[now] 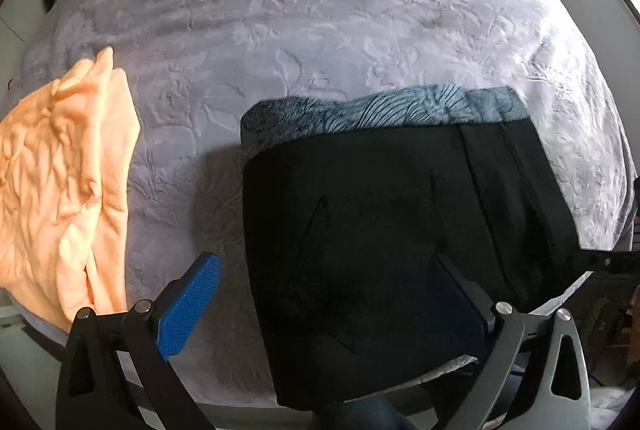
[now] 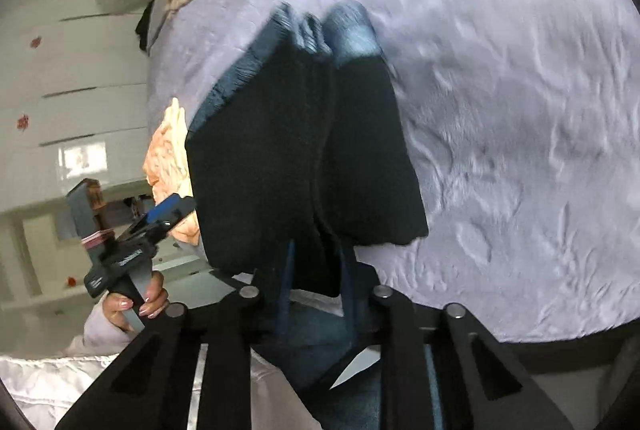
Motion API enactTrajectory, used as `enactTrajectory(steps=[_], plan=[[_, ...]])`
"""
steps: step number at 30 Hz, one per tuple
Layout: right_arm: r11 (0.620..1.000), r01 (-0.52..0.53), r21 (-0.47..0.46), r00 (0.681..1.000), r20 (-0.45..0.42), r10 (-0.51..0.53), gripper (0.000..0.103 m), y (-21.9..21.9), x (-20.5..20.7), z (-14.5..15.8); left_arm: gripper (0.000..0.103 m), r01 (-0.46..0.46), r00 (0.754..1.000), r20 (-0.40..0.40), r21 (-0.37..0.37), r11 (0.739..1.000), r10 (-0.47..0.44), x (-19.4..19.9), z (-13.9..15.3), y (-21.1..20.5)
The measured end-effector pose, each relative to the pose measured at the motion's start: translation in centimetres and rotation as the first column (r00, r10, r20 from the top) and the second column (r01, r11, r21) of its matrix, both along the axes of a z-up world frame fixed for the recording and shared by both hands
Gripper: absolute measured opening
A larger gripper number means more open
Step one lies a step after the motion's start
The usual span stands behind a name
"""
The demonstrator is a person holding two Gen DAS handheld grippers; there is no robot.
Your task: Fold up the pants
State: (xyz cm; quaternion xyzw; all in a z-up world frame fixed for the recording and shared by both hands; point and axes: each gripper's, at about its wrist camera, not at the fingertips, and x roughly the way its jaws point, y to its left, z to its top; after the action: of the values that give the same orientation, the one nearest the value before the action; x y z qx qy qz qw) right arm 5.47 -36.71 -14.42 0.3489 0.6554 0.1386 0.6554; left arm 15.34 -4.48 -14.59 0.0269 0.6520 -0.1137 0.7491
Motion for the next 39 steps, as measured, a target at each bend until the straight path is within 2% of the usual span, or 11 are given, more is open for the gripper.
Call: enactTrajectory(steps=[1,3,7,12,18,20,23,25,29,33,39], plan=[[0.999,-0.022,-0.040,1.000,-0.007,0.022,0.022,0.2,0.3,-0.1,0.103,-0.012,1.000,-0.010,0.011,1.000,0.012,0.0,-0.4,0.1],[0.971,-0.106,-0.213,0.994,-0.060,0.096,0.021,0.7,0.7,-1.1,0.103,-0.025,0.999,-0.022,0.025,0.999,0.026,0.0,-0.9,0.2],[0.928,-0.157,-0.337,0.982,-0.149,0.111,0.021,0.5,0.3,-2.0,0.103,-0.028,0.999,-0.015,0.040,0.999,0.028,-0.3,-1.0,0.2],[0.945,-0.092,-0.314,0.994,-0.083,0.070,0.026,0.4,1.4,0.9,0.103,-0.035,0.999,-0.024,0.056,0.998,0.036,-0.6,-1.7,0.3],[0.926,-0.165,-0.341,0.981,0.044,0.191,0.051,5.3,5.2,3.8,0.103,-0.009,1.000,-0.024,0.083,0.996,0.011,-1.1,-2.0,-0.3],[0.902,-0.221,-0.371,0.968,0.026,0.248,0.062,7.3,5.9,2.8,0.103,-0.001,1.000,-0.023,0.094,0.996,0.003,-1.4,-1.9,-0.3],[0.845,-0.308,-0.436,0.948,-0.073,0.308,0.067,8.8,5.7,-0.5,0.103,-0.001,1.000,-0.016,0.101,0.995,0.003,-1.6,-1.4,0.0],[0.823,-0.330,-0.463,0.941,-0.085,0.329,0.069,8.9,5.2,-1.1,0.103,-0.003,1.000,-0.005,0.105,0.994,0.004,-1.8,-1.0,0.4],[0.838,-0.291,-0.462,0.955,-0.091,0.281,0.079,8.6,4.6,-0.6,0.103,-0.009,1.000,0.013,0.093,0.996,0.008,-1.6,-0.2,0.9],[0.842,-0.231,-0.487,0.972,-0.084,0.219,0.079,6.5,3.8,0.7,0.103,0.003,1.000,0.025,0.082,0.997,-0.005,-1.3,0.1,1.4],[0.840,-0.156,-0.519,0.987,-0.039,0.159,0.081,7.5,4.1,2.6,0.103,0.062,0.997,0.037,0.060,0.996,-0.064,-0.7,0.2,2.3]])
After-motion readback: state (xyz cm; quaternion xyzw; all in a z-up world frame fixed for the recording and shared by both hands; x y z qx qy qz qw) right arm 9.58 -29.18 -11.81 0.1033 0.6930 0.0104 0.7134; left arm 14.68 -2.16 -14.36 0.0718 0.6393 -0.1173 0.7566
